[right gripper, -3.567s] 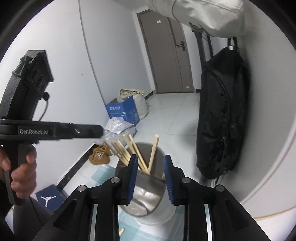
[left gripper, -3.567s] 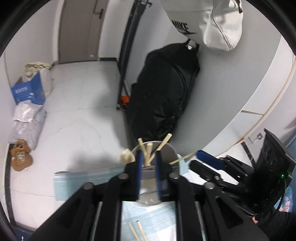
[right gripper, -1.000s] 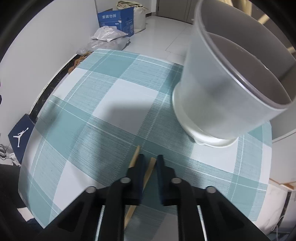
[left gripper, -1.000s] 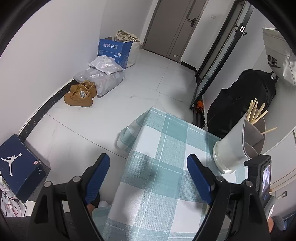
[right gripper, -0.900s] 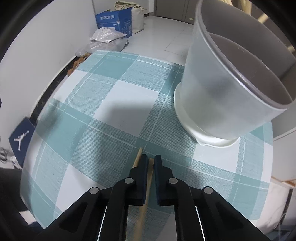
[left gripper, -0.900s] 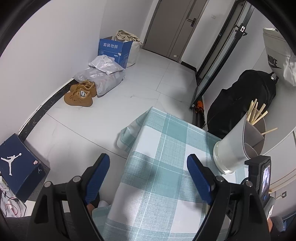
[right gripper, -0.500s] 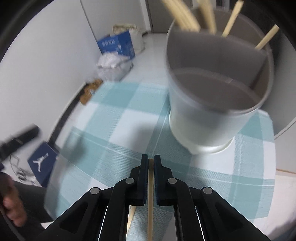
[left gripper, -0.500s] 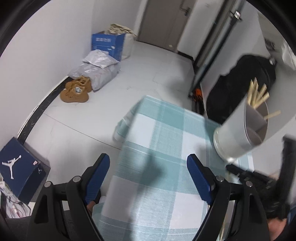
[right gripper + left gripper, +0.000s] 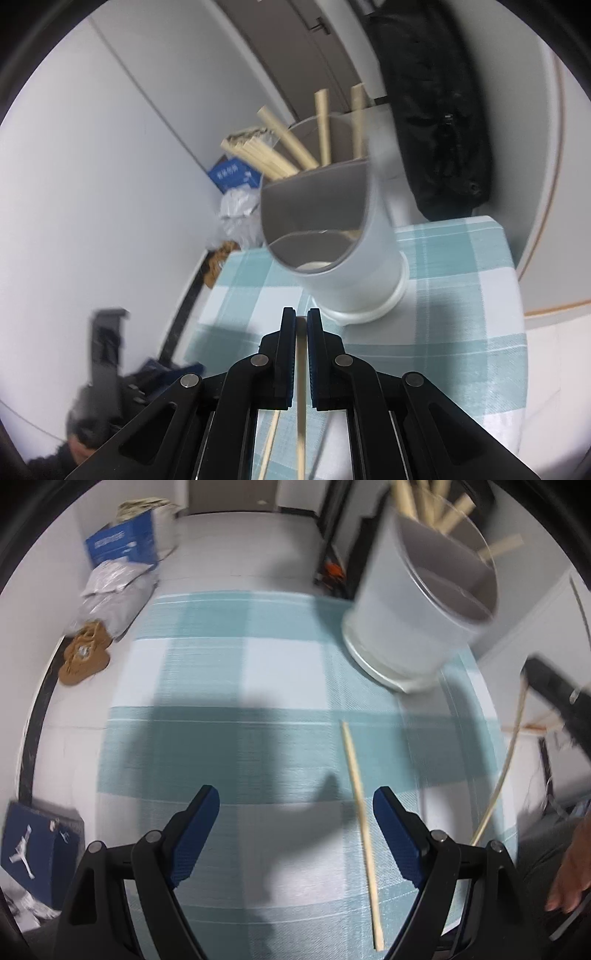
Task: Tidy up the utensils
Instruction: 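Grasp the last chopstick with the left tool while the right tool holds its chopstick, then lift both held chopsticks and carry them over the white holder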
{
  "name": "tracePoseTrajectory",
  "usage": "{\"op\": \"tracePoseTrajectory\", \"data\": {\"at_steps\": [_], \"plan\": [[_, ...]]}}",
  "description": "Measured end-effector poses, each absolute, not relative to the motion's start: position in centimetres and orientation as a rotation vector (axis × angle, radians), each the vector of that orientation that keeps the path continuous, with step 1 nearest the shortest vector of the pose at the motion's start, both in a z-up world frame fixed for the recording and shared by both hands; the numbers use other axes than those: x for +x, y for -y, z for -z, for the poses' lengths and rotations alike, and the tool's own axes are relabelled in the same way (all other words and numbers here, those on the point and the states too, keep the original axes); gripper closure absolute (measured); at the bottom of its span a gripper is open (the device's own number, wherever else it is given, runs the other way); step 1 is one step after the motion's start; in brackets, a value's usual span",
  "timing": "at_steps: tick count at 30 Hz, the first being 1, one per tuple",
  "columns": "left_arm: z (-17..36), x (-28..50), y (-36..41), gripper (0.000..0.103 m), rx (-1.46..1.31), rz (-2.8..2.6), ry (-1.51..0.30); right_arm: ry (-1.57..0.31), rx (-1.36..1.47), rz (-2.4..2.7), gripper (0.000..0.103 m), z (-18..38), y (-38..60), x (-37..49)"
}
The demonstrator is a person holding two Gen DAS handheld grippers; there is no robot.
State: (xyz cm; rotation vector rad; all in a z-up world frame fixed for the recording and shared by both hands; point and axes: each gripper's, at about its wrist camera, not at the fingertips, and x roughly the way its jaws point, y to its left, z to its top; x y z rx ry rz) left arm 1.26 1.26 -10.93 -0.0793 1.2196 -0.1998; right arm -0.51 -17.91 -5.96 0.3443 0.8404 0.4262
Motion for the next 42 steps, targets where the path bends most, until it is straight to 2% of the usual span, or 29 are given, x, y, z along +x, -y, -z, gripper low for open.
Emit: {"op": "tracePoseTrajectory", "data": {"at_steps": [8, 9, 10, 11, 12, 20, 21, 23, 24, 25, 31, 42], "plan": [[12.0, 2.5, 1.6, 0.023, 0.018, 0.186, -1.286, -0.826, 0.475, -0.371, 0.098, 5.8, 22.8, -1.4], [12.0, 2.5, 1.7, 0.035, 0.022, 0.186, -1.290, -0.819, 0.470, -0.366, 0.098, 5.7, 23.0, -1.6], [12.2, 2.7, 1.8, 0.051, 0.023, 0.195, -1.301, -0.809, 0.463, -0.361, 0.098, 5.5, 23.1, -1.7], [12.3, 2.6, 1.9, 0.057, 0.033, 0.198, -1.313, -0.800, 0.462, -0.359, 0.098, 5.4, 23.2, -1.8], [12.5, 2.6, 2.2, 0.061, 0.059, 0.190, -1.322, -0.793, 0.464, -0.355, 0.098, 5.3, 23.4, -2.0], [12.7, 2.7, 3.1, 0.061, 0.068, 0.134, -1.361, -0.764, 0.536, -0.312, 0.098, 5.2, 26.0, -2.4], [12.7, 2.7, 3.2, 0.065, 0.062, 0.129, -1.368, -0.763, 0.536, -0.309, 0.098, 5.1, 26.1, -2.6], [12.6, 2.8, 3.6, 0.083, 0.065, 0.134, -1.374, -0.750, 0.530, -0.306, 0.098, 4.9, 26.1, -2.8], [12.5, 2.9, 4.2, 0.097, 0.071, 0.142, -1.380, -0.747, 0.525, -0.304, 0.098, 4.9, 26.0, -2.7], [12.6, 2.9, 4.4, 0.100, 0.076, 0.149, -1.385, -0.744, 0.521, -0.302, 0.098, 4.9, 26.1, -2.7], [12.3, 3.1, 3.8, 0.102, 0.023, 0.155, -1.349, -0.738, 0.532, -0.299, 0.098, 4.8, 26.2, -3.1], [5.8, 0.4, 0.8, 0.102, -0.089, 0.171, -1.072, -0.689, 0.494, -0.337, 0.098, 4.0, 24.9, -3.7]]}}
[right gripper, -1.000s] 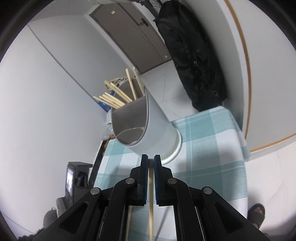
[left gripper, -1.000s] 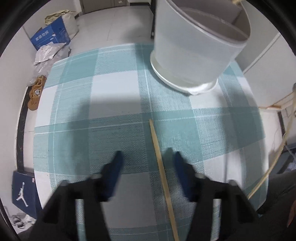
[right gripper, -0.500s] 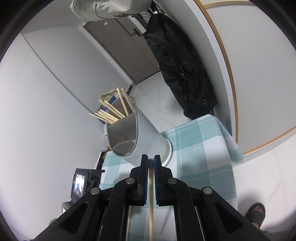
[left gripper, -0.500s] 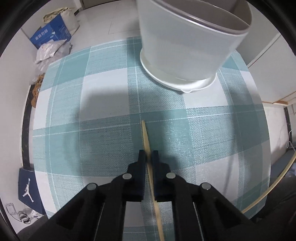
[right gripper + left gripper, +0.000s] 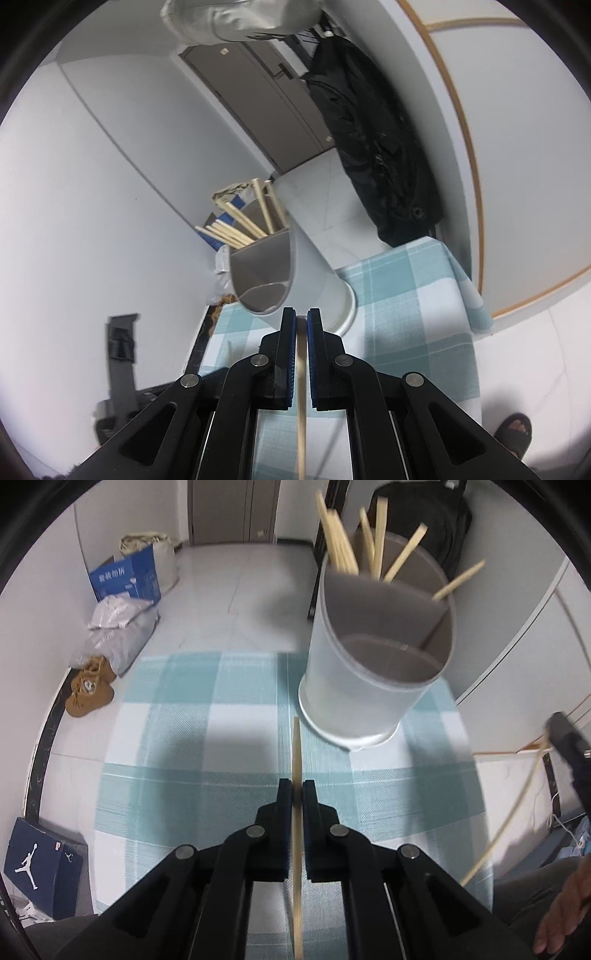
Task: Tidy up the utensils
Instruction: 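Lift both held chopsticks and carry them over the white holder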
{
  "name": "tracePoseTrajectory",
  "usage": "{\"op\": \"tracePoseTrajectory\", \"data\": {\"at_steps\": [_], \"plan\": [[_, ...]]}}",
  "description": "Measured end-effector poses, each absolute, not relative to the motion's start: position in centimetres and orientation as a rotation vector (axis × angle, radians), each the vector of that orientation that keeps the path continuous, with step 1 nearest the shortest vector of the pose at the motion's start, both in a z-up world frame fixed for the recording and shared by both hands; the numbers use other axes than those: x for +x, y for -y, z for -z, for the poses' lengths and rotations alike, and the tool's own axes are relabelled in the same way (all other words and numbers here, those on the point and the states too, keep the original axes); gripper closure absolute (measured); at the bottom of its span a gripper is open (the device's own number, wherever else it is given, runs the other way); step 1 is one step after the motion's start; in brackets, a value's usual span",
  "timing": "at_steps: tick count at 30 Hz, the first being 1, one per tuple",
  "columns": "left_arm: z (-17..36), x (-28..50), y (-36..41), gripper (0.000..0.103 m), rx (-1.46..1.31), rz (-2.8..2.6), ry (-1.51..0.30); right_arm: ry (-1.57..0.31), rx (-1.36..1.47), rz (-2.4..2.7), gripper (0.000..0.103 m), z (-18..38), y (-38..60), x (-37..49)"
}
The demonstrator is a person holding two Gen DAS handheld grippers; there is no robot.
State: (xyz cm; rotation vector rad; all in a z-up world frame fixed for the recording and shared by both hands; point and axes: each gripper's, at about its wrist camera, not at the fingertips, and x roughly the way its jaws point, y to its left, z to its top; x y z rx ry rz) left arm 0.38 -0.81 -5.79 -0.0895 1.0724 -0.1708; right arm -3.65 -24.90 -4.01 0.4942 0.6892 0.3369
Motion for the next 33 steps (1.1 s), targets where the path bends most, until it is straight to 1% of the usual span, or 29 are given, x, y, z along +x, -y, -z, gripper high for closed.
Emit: {"op": "tracePoseTrajectory", "data": {"at_steps": [6, 10, 15, 24, 33], "plan": [[3.9, -0.8, 2.4, 0.102, -0.018, 0.255, -0.989, -0.629, 0.418, -0.374, 0.098, 3.2, 22.7, -4.6], [2.8, -1.0, 2.0, 0.102, -0.007, 0.277, -0.956, -0.594, 0.373, -0.397, 0.098, 2.6, 21.1, -5.3], [1.7, -1.7, 2.2, 0.102, 0.031, 0.293, -0.906, -0.600, 0.337, -0.401, 0.098, 2.5, 19.6, -5.3], [0.3, -1.9, 1.4, 0.102, 0.009, 0.308, -0.880, -0.605, 0.299, -0.385, 0.098, 2.4, 18.4, -4.9], [-2.5, -1.1, 1.5, 0.102, 0.009, 0.317, -0.828, -0.557, 0.306, -0.398, 0.098, -0.4, 18.5, -4.1]]}}
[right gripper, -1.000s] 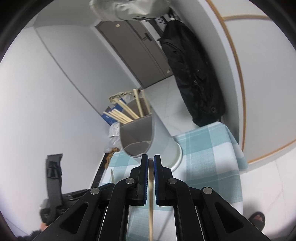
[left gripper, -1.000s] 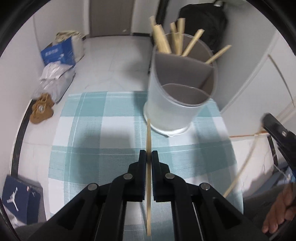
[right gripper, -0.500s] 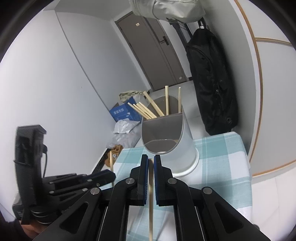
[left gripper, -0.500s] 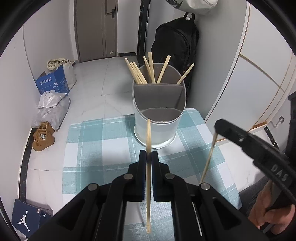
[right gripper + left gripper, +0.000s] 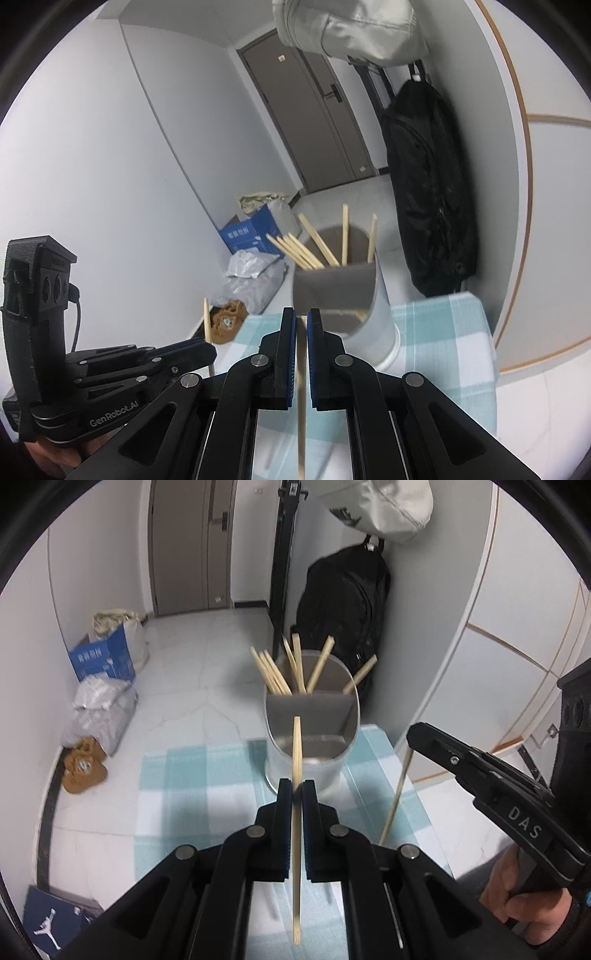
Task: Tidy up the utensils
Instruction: 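Lift both held chopsticks and carry them over the white holder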
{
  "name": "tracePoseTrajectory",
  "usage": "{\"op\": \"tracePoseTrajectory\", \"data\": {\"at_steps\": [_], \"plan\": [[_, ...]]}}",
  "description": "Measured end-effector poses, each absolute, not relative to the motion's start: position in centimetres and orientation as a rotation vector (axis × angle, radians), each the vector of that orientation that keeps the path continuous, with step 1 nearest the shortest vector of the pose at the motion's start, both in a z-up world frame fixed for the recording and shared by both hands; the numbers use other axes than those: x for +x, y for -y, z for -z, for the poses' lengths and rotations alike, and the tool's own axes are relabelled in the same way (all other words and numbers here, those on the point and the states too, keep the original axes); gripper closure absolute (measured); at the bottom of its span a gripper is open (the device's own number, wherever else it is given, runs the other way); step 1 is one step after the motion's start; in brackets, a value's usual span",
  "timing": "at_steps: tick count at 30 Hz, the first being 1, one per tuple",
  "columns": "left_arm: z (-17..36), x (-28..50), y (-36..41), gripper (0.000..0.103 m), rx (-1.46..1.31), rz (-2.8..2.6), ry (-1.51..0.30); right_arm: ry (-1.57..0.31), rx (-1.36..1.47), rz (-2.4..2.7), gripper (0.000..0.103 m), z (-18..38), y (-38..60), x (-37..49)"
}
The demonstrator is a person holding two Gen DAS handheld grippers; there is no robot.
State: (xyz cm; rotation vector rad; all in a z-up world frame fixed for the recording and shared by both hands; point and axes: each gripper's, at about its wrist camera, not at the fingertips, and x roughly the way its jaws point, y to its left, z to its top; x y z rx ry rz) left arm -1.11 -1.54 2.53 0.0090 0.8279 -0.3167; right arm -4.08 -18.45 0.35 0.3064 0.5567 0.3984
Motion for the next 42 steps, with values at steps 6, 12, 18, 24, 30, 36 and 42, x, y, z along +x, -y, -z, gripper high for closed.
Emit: {"op": "tracePoseTrajectory", "data": {"at_steps": [6, 12, 18, 24, 30, 36, 42], "plan": [[-5.8, 1.0, 1.1, 0.102, -0.031, 0.324, -0.803, -0.532, 0.294, -0.394, 0.098, -3.2, 18.6, -2.5], [-8.9, 3.1, 1.0, 0.102, -0.056, 0.329, -0.753, -0.494, 0.283, -0.394, 0.098, -7.0, 19.2, 0.0], [-11.7, 5.5, 0.9, 0.102, -0.100, 0.328, -0.673, -0.430, 0.260, -0.390, 0.098, -10.9, 19.4, 2.8], [-13.0, 7.9, 1.5, 0.102, -0.156, 0.319, -0.607, -0.350, 0.227, -0.361, 0.098, -13.6, 19.4, 5.6], [-11.8, 10.2, 1.9, 0.102, -0.233, 0.311, -0.566, -0.307, 0.200, -0.325, 0.098, -14.1, 19.5, 8.1], [-9.4, 12.3, 2.2, 0.102, -0.275, 0.320, -0.587, -0.318, 0.158, -0.291, 0.098, -11.8, 19.1, 10.1], [-7.4, 13.8, 2.6, 0.102, -0.288, 0.344, -0.601, -0.315, 0.155, -0.277, 0.098, -10.2, 19.4, 11.2]]}}
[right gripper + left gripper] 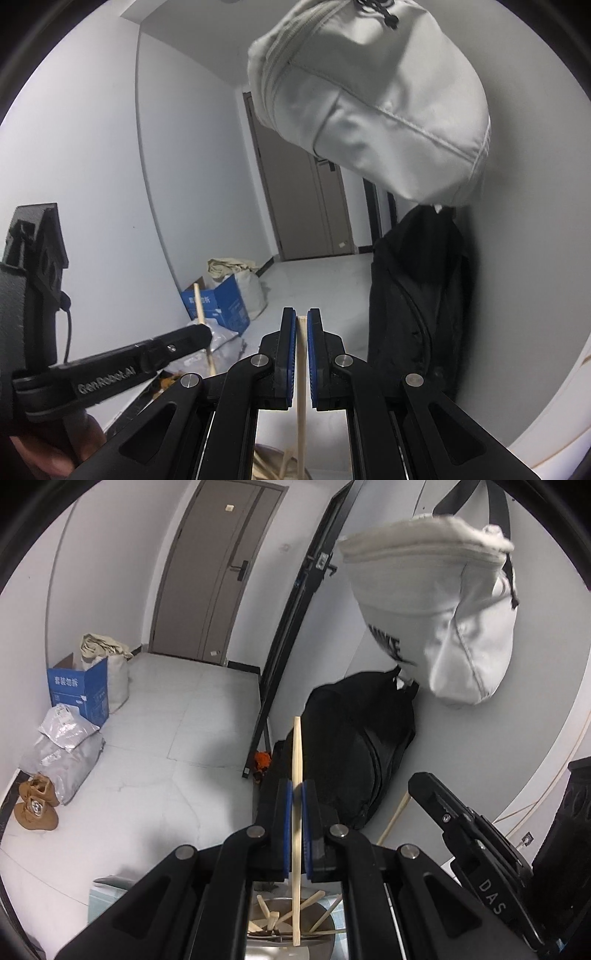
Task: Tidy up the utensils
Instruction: 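Lift both held chopsticks and carry them over the white holder, then open both tools to drop the chopsticks into the holder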
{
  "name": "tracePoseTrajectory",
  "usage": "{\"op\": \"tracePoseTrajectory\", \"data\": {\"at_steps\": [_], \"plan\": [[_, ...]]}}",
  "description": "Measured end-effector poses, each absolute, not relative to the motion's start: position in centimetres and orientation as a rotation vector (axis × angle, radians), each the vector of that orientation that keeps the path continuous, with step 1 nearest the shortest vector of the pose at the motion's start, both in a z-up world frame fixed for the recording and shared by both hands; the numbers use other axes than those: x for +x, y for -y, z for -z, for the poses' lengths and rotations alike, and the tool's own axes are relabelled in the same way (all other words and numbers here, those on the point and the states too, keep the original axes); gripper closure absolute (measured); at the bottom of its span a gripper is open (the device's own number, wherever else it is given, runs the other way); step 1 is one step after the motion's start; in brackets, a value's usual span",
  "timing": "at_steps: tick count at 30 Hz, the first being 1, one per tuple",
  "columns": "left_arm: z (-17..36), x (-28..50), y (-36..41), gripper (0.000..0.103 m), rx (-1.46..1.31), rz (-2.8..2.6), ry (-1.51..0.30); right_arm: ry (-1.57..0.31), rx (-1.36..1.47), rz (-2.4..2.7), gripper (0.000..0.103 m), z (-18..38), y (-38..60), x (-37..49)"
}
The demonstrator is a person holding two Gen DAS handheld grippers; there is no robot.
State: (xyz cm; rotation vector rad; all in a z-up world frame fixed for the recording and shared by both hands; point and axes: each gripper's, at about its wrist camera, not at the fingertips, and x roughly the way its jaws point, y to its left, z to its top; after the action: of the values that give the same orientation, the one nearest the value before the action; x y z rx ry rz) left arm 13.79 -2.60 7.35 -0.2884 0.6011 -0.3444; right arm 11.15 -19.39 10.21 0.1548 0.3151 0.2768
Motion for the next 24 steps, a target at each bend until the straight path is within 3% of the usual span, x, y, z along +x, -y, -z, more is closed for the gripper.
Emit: {"op": "tracePoseTrajectory", "data": {"at_steps": [24], "plan": [[-4.2, 10.6, 5.0, 0.102, -0.091, 0.555, -0.500, -0.375, 0.097, -0.368, 0.098, -6.5, 19.3, 11.1]]}}
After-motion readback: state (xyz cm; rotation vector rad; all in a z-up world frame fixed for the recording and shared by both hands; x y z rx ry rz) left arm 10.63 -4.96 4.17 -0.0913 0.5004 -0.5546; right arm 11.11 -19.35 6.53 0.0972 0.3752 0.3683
